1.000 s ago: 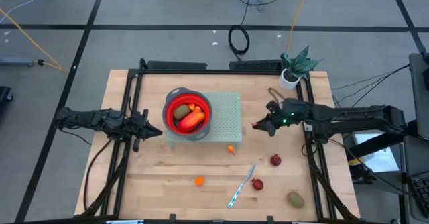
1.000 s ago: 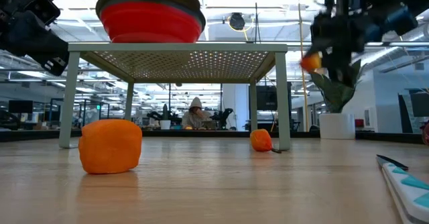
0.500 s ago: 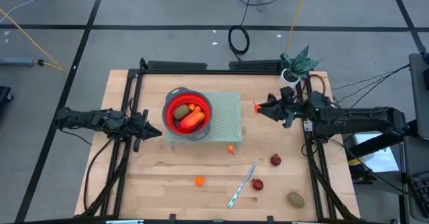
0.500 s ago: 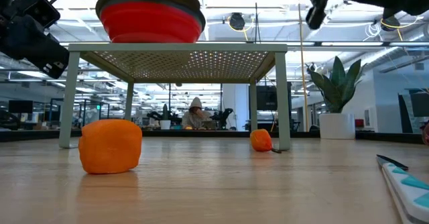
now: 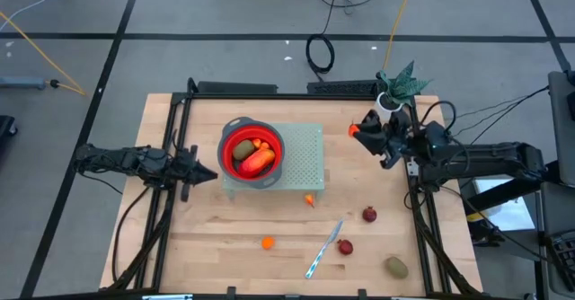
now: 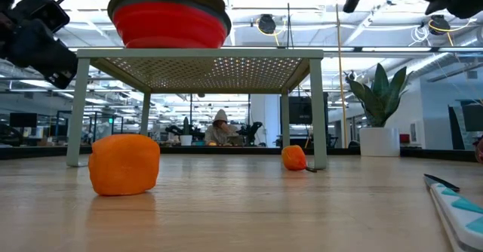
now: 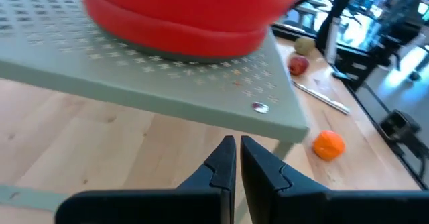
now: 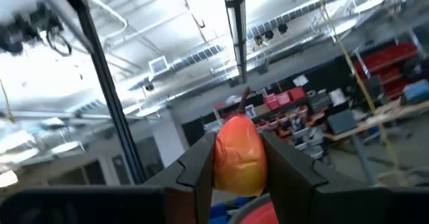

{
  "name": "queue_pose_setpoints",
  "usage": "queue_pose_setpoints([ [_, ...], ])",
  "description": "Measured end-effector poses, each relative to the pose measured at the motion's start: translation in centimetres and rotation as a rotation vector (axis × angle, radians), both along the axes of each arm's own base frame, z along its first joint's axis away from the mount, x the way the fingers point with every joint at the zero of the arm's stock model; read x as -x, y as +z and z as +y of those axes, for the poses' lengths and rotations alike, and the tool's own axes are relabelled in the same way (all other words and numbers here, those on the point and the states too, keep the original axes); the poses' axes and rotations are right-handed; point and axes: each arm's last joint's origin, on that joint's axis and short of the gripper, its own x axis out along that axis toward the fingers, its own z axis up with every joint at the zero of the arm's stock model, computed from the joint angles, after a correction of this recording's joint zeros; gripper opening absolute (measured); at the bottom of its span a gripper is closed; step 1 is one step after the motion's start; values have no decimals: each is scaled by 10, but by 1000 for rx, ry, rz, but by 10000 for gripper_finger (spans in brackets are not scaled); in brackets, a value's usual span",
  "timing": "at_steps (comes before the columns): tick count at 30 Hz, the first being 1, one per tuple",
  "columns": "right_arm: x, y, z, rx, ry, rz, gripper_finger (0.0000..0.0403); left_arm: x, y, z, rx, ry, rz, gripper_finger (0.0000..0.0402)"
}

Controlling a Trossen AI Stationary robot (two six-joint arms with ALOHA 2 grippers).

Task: Pick & Place Fruit
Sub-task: Put the orange pear into the red strainer bowl on the shelf

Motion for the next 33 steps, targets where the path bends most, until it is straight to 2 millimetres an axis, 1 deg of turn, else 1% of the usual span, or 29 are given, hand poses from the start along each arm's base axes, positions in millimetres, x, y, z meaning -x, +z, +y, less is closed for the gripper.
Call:
queue_pose_setpoints([
  [4, -5, -4, -1, 99, -54, 20, 106, 0, 0, 1, 2, 43, -1, 21],
  [9, -13, -10, -2, 252, -130, 61, 101, 0, 0, 1, -4, 42, 4, 21],
  [13, -18, -14, -3, 384, -191, 84, 107, 1, -2, 1, -9, 42, 25, 21],
  [20, -22, -18, -3, 562, -269, 106, 106, 1, -3, 1, 20, 53, 31, 21],
  [26, -23, -19, -3, 778, -368, 110, 108, 1, -3, 1, 14, 51, 31, 21],
  [33, -23, -19, -3, 887, -417, 111, 105, 1, -3, 1, 10, 49, 31, 21],
])
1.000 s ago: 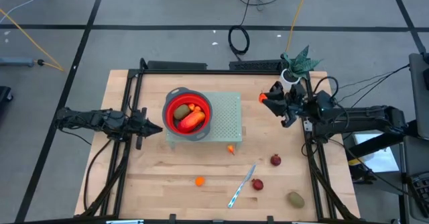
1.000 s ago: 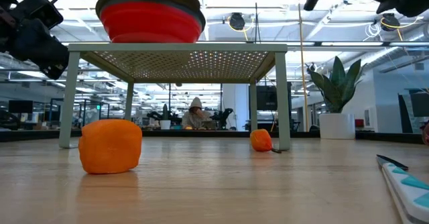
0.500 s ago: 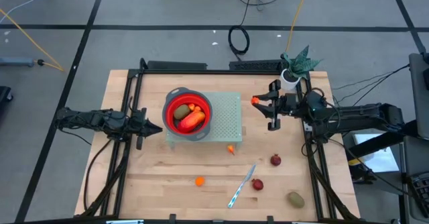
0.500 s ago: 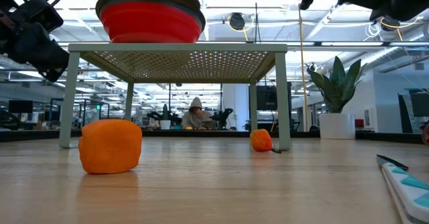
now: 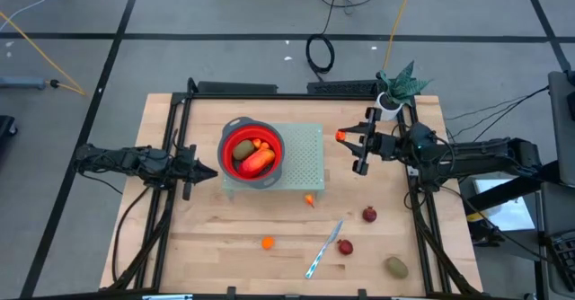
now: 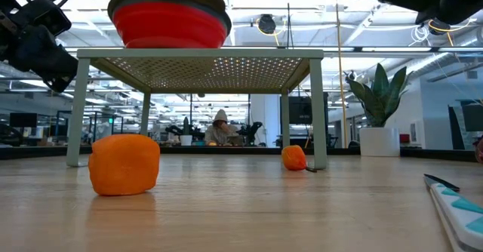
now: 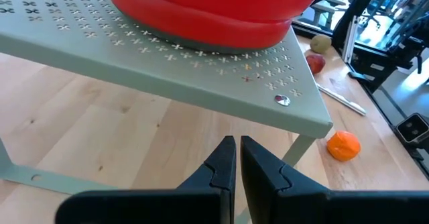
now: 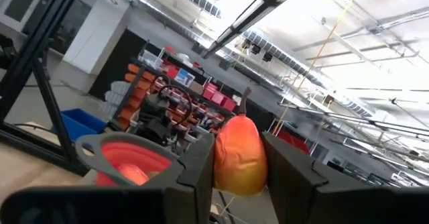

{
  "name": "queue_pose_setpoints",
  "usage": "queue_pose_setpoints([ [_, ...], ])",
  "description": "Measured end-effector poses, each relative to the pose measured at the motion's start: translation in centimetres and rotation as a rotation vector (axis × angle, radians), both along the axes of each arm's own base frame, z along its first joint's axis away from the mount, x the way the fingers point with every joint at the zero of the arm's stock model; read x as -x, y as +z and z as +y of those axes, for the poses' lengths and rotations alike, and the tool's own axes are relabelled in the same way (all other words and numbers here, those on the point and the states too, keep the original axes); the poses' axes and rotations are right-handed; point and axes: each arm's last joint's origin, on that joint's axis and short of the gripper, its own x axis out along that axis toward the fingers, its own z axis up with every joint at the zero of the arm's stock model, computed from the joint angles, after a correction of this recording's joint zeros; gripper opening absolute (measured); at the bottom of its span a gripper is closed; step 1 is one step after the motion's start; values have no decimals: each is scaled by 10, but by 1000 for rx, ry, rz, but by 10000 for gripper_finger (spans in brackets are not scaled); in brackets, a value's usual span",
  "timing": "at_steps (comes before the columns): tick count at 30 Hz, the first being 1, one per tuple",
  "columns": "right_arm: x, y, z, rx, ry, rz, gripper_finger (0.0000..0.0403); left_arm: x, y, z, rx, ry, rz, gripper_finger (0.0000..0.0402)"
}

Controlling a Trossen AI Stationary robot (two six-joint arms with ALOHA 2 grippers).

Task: Pick & Place Fruit
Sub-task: Put the orange pear into the red strainer bowl on the shelf

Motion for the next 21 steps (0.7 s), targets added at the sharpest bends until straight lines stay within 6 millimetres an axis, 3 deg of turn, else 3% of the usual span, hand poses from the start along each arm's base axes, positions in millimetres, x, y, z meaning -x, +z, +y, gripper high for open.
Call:
queue_pose_setpoints([
  [11, -1, -4, 2, 27, 75, 42, 102, 0, 0, 0, 9, 3, -1, 21],
  [21, -6, -20, 3, 70, 109, 214, 102, 0, 0, 0, 11, 3, -3, 21],
])
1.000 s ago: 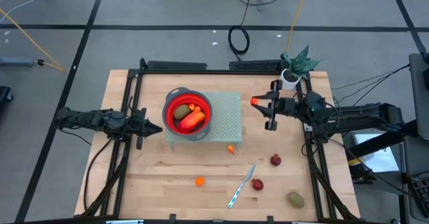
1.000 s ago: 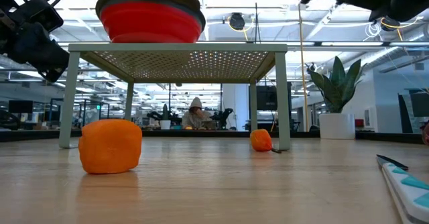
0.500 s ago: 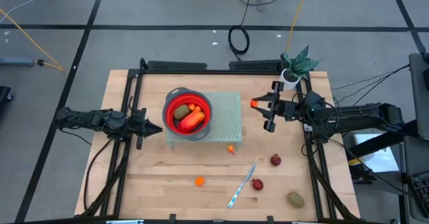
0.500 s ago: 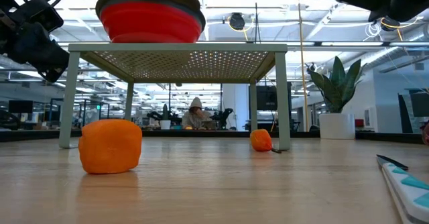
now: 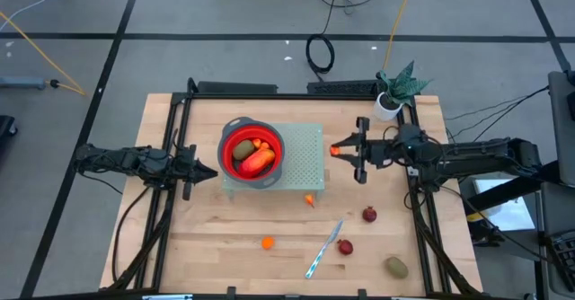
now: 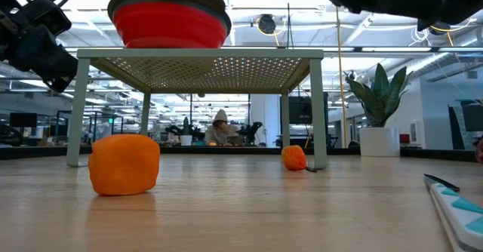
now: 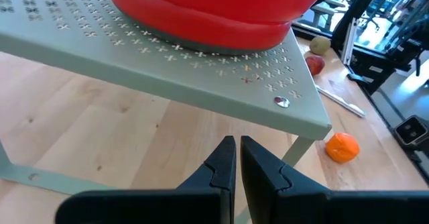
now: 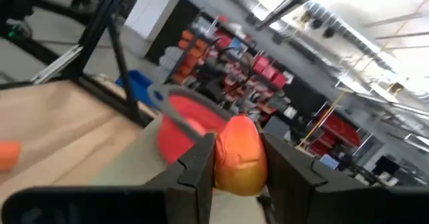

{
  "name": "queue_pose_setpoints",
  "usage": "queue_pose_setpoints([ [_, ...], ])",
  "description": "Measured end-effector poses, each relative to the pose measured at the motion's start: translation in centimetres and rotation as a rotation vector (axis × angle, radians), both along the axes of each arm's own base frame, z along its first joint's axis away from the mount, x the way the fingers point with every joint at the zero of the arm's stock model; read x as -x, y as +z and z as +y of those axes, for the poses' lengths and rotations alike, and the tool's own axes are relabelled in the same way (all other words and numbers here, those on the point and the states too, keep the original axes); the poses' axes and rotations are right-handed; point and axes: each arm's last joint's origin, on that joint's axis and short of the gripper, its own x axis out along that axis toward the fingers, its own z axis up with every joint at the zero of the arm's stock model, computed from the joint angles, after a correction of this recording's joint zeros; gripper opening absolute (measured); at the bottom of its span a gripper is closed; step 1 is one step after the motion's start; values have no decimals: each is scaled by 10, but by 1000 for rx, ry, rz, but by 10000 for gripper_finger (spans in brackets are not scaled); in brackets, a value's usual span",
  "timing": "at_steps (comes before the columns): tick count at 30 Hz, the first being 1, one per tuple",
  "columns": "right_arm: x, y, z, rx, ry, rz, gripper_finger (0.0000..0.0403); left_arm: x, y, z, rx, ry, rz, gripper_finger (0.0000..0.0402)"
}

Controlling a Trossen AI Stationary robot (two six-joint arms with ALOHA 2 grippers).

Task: Pick & Place Fruit
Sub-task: Put the orange pear into the red strainer bowl on the shelf

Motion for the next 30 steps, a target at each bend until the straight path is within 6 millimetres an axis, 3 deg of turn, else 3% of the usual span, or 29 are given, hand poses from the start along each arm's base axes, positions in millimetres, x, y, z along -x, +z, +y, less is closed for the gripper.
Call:
queue_pose_setpoints([
  [11, -1, -22, 0, -42, -1, 226, 102, 0, 0, 0, -8, -3, -1, 21],
  [19, 1, -26, 0, -230, 0, 340, 104, 0, 0, 0, -7, -3, -1, 21],
  [30, -5, 18, -1, -531, -34, 530, 104, 0, 0, 0, -6, -3, -1, 21],
])
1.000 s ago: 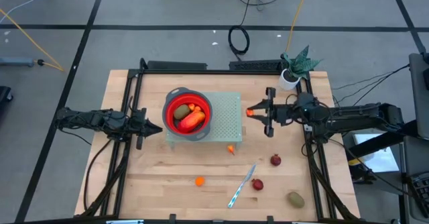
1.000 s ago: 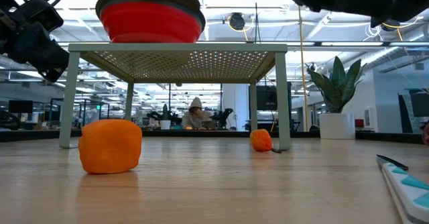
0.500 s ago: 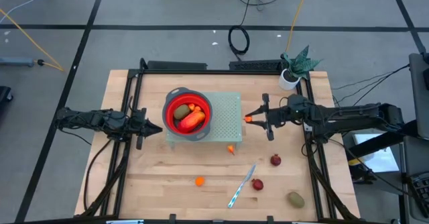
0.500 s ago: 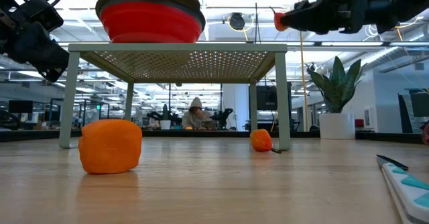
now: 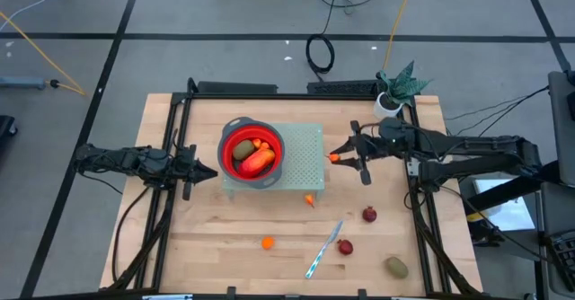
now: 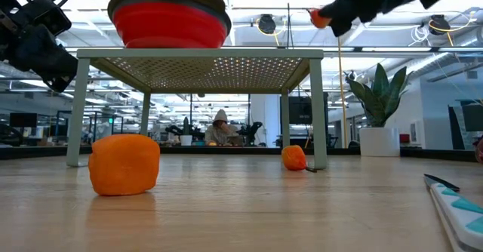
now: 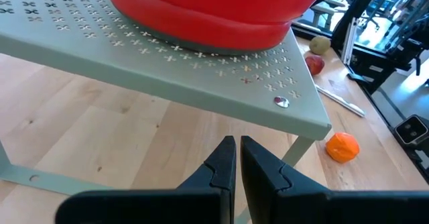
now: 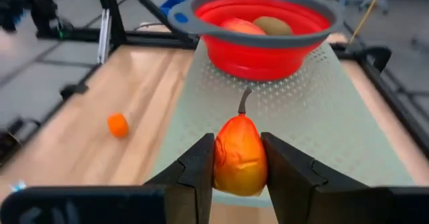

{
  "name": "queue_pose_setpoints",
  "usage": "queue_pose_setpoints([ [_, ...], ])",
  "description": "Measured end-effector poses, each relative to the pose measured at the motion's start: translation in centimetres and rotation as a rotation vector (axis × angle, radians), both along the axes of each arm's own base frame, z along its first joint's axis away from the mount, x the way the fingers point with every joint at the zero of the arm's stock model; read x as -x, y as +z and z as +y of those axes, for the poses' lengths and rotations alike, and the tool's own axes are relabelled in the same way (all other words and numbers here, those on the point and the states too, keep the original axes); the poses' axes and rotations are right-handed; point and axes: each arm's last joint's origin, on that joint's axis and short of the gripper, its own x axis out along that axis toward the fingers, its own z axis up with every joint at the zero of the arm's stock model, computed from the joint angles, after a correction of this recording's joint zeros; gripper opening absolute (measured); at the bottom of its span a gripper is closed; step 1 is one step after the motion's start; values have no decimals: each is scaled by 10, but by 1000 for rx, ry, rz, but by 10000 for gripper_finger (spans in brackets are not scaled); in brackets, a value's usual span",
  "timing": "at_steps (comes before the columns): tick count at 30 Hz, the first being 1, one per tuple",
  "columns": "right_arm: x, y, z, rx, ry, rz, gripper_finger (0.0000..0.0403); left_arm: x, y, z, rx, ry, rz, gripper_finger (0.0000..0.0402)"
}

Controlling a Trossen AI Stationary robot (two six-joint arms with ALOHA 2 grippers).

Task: Pick & Place Fruit
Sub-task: Put the orange pear into the red strainer bowl on the shelf

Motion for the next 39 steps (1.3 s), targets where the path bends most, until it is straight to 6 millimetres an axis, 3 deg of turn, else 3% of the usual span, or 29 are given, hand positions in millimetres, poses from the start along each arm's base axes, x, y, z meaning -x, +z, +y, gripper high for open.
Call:
queue_pose_setpoints([
  [7, -9, 20, -1, -179, -56, 77, 104, 0, 1, 0, 3, 1, -7, 21],
  [16, -32, 38, -1, -442, 13, 110, 105, -3, 9, 0, 14, 1, -93, 21],
  [25, -61, 56, 0, -543, 209, -92, 105, -5, 28, 0, 26, 23, -290, 21],
  [32, -77, 55, -1, -546, 255, -176, 105, -3, 52, 0, 1, 23, -537, 21],
  [39, -90, 42, -3, -574, 241, -150, 105, 4, 71, 2, 17, 35, -748, 21],
])
